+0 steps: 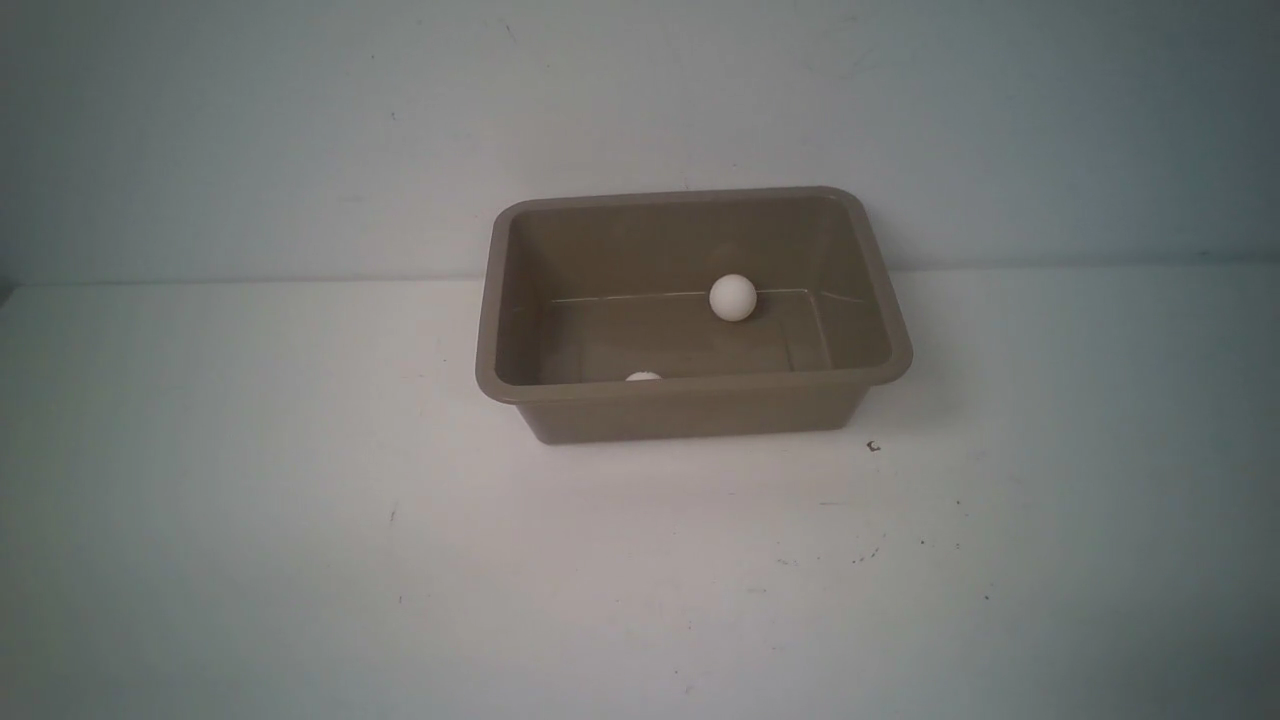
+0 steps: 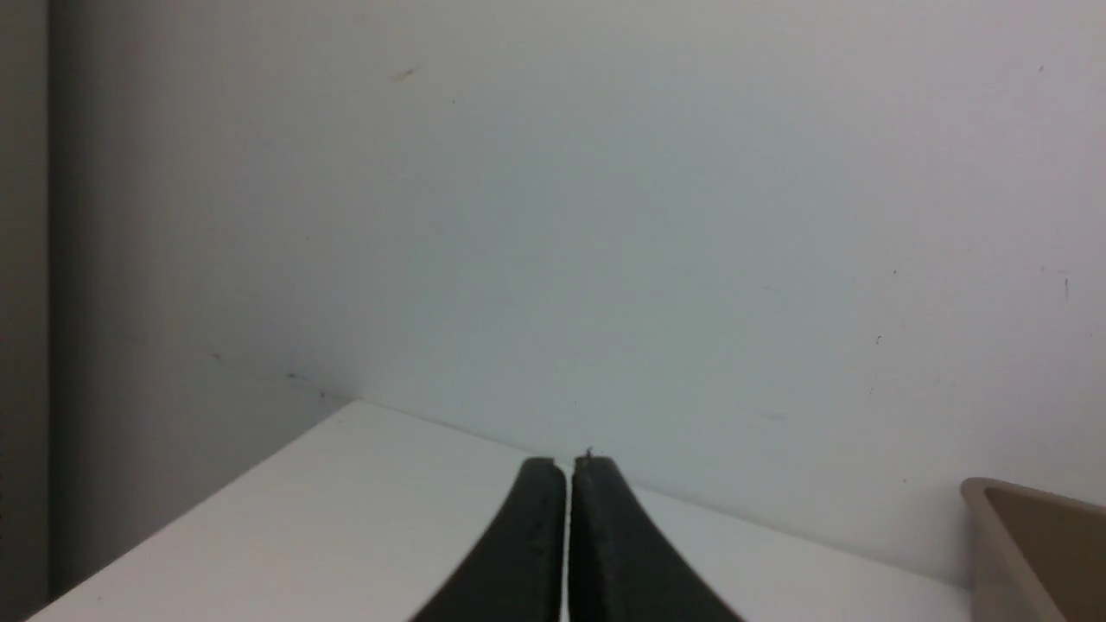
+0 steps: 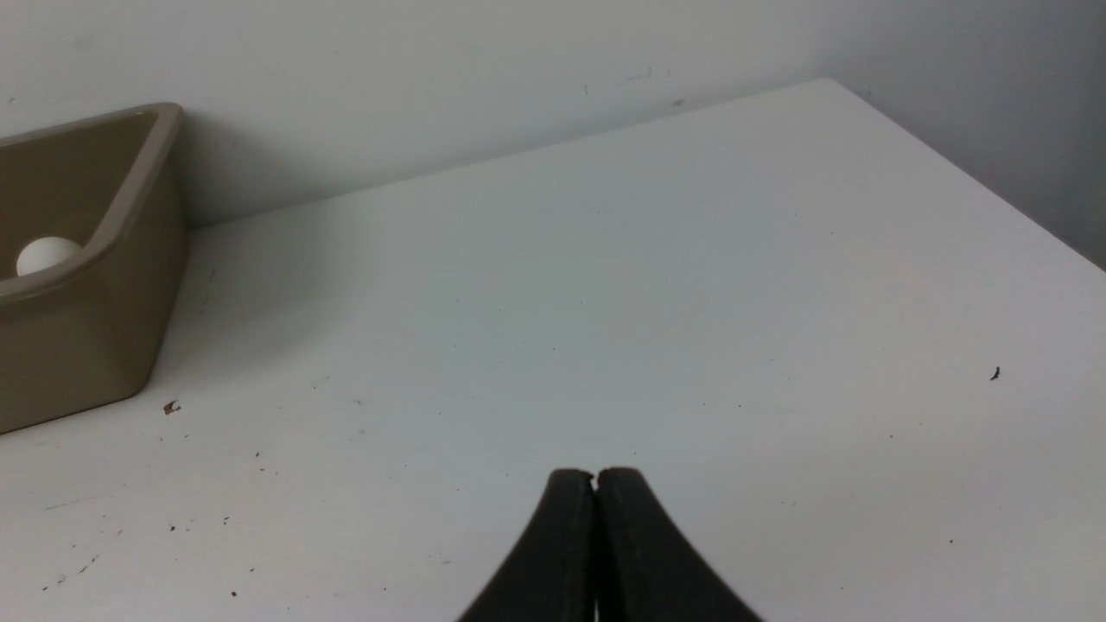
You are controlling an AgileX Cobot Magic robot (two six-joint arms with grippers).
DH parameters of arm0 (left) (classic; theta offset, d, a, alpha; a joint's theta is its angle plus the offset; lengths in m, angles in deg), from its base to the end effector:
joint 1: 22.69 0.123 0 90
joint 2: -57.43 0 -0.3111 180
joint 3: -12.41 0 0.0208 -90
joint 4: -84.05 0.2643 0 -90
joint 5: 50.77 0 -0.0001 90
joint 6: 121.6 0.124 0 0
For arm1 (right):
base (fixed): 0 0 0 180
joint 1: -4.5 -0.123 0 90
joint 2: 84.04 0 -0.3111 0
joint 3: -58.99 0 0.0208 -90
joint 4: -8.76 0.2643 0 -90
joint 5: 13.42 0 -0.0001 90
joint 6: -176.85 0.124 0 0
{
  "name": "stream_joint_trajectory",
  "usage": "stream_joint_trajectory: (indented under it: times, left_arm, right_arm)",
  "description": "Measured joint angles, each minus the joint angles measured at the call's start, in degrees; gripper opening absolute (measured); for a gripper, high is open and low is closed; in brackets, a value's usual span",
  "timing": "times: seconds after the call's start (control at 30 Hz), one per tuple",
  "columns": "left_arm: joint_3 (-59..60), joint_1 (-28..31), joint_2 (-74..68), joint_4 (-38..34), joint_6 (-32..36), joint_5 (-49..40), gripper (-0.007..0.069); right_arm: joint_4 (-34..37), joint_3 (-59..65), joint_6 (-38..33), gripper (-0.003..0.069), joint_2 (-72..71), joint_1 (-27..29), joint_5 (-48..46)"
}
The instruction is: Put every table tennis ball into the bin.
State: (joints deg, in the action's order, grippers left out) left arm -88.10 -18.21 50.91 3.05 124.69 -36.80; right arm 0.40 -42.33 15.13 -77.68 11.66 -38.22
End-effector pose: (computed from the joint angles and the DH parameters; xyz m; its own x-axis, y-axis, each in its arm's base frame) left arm 0.0703 0.0351 0.2105 0.1824 -0.2286 -0.9563 -0.2754 0.9218 -0.2729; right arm 0.0674 -0.0161 0.1594 -0.2936 0.2233 -0.9295 0.2400 0.9584 0.1545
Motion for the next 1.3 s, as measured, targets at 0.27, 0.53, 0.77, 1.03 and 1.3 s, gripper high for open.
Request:
stream_joint_trajectory:
  times: [0.27, 0.53, 0.77, 1.03, 1.3]
  left_arm:
    - [0.0, 0.0, 0.0, 18.9, -16.3, -0.4, -0.0004]
    - [0.0, 0.0, 0.0, 54.4, -49.3, -10.7, -0.0004]
    - [0.0, 0.0, 0.0, 68.9, -58.8, -25.7, -0.0004]
    - [0.0, 0.0, 0.0, 71.7, -58.6, -30.0, -0.0004]
    - [0.0, 0.0, 0.0, 72.0, -59.5, -35.4, -0.0004]
  right_arm:
    - [0.0, 0.0, 0.0, -0.0018, 0.0, 0.0, 0.0]
    - [0.0, 0.0, 0.0, -0.0018, 0.0, 0.0, 0.0]
    - [0.0, 0.0, 0.0, -0.0018, 0.0, 0.0, 0.0]
    - [0.0, 0.0, 0.0, -0.0018, 0.0, 0.0, 0.0]
    - [0.0, 0.0, 0.0, -0.0018, 0.0, 0.0, 0.0]
